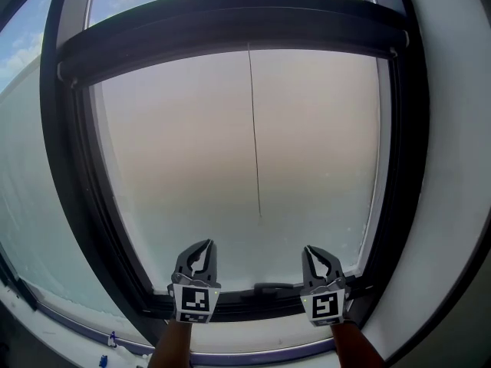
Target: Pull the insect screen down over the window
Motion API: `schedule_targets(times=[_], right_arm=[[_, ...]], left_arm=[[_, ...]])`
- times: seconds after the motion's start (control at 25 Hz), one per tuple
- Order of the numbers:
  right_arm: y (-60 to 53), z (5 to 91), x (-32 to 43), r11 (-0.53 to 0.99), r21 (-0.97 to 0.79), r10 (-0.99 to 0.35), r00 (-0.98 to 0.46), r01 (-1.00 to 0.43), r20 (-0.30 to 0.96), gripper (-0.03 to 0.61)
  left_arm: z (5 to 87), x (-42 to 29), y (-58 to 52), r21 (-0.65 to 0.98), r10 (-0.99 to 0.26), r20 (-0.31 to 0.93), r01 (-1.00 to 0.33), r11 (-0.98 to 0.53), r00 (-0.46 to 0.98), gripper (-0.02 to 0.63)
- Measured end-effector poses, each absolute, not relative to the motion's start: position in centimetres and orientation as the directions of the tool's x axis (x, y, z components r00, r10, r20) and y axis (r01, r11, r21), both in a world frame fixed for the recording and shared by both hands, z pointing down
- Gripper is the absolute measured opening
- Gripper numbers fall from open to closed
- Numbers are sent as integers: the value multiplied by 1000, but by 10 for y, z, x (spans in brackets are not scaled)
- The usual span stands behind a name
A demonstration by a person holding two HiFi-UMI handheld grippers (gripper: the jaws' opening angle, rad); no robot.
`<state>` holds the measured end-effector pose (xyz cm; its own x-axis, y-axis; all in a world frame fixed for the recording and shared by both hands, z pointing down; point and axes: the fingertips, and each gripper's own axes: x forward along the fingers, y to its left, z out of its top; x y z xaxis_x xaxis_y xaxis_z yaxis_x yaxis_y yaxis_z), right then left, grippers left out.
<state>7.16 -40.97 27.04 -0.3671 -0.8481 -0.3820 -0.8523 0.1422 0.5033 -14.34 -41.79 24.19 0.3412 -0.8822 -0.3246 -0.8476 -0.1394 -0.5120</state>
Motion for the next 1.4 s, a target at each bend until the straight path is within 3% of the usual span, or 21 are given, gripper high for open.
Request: schedule_targets(times=[0.24, 0.52, 0.76, 1.4], right_arm=[[-418, 202, 83, 42, 619, -808, -391, -785, -441, 3], [-432, 147, 82, -95, 758, -801, -403, -645, -443, 31], [-435, 110, 91, -166, 804, -803, -395, -571, -447, 75], [-438, -40, 89, -450, 852, -794, -316, -269, -519, 144]], left_arm=[[185, -147, -429, -706, -906, -311, -708, 17, 289, 9], [110, -155, -430, -818, -901, -377, -533, 215, 216, 82], [52, -169, -422, -832, -882, -442, -443, 333, 166, 84], [-85, -199, -405, -803, -819, -573, -217, 556, 22, 173]])
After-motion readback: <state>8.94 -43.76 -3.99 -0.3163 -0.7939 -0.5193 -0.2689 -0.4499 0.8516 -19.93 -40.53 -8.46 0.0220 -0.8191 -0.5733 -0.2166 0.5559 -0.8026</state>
